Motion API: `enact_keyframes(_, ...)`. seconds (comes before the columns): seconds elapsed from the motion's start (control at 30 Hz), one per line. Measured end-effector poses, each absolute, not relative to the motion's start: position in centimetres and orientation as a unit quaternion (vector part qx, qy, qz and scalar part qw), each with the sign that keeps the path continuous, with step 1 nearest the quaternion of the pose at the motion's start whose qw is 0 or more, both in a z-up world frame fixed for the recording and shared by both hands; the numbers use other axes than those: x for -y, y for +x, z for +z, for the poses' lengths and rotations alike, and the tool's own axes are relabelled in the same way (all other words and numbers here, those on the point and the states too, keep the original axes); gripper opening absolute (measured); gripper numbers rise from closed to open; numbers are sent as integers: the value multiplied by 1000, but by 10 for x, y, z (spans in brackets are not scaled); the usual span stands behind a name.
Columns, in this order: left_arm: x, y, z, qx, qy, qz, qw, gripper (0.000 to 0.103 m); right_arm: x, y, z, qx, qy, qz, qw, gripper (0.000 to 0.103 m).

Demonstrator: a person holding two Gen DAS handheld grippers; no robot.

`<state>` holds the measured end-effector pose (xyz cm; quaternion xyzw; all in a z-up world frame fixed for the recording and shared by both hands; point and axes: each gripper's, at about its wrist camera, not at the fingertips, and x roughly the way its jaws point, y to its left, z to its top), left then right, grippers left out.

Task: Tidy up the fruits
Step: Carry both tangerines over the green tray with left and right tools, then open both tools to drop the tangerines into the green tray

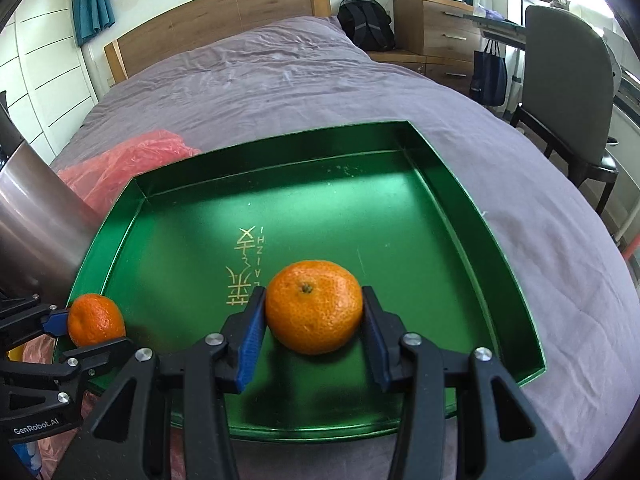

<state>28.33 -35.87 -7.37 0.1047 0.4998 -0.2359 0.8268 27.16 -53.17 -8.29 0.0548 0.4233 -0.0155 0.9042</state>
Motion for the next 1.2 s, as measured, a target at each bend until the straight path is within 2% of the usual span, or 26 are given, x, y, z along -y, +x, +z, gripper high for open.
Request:
enact_keyframes(0.27, 366, 288, -77, -503, 118, -227, 825, 39, 532, 270, -81, -424, 46, -16, 904, 48)
enact_keyframes(0.3, 367, 287, -76, -503, 120, -225, 826, 39, 532, 269, -80, -425, 45, -17, 904, 52)
enact_keyframes(0.33, 368, 286, -75, -501, 124, -222, 827, 39, 531, 268, -78, -425, 43, -20, 904, 66)
enact_keyframes(0.4, 368, 282, -72, -492, 140, -214, 832, 40, 531, 265, -73, -422, 40, -23, 906, 75)
enact_keyframes(0.5, 366, 275, -63, -479, 145, -209, 840, 51, 532, 256, -61, -414, 42, -26, 909, 87)
enact_keyframes(0.83, 356, 218, -5, -427, 146, -231, 862, 54, 519, 204, -9, -385, 48, -28, 921, 87)
enact_keyframes(1.2, 284, 150, 28, -425, 122, -213, 871, 54, 469, 131, 38, -361, 42, 5, 932, 87)
